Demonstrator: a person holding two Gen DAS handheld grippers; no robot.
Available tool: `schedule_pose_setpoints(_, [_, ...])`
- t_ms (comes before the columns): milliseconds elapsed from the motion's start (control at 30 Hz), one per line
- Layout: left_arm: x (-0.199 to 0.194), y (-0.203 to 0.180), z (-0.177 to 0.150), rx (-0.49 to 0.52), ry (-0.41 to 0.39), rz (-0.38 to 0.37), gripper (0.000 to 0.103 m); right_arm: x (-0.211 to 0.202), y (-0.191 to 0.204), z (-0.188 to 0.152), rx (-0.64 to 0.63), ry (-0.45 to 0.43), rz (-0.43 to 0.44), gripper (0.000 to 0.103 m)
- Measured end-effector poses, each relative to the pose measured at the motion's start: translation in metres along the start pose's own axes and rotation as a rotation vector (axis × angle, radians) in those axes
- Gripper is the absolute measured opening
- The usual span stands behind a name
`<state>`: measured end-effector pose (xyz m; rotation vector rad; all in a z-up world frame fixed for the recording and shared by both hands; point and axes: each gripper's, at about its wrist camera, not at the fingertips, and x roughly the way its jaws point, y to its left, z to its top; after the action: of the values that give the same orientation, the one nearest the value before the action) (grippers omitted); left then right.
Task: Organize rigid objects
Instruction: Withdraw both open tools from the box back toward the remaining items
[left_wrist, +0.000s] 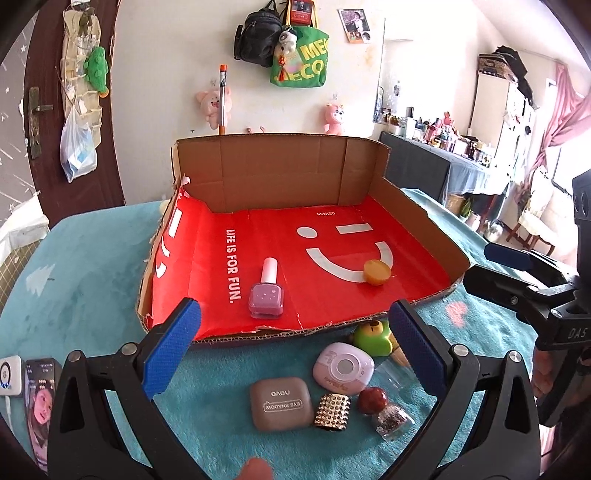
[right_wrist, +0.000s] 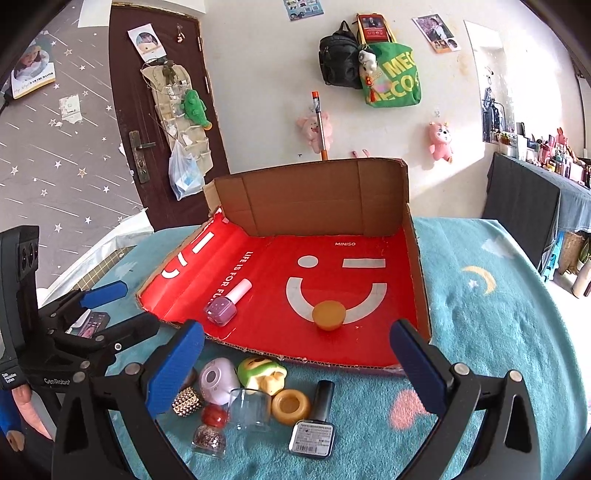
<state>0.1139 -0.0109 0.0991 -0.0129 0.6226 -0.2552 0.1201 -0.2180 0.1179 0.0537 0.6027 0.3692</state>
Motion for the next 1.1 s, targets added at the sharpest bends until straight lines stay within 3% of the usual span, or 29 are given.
schedule_pose_setpoints(800, [-0.016,-0.011,-0.029,0.005,0.030,-0.019,0.103,-0.023,0.015,-0.030,-0.031,-0.010,-0.007,0.103])
schedule_pose_setpoints(1100, [-0.010,-0.001,-0.042,-0.060,0.075,-0.057,0.103,-0.021,0.013,-0.040,-0.008,0.004,-0.001,0.103])
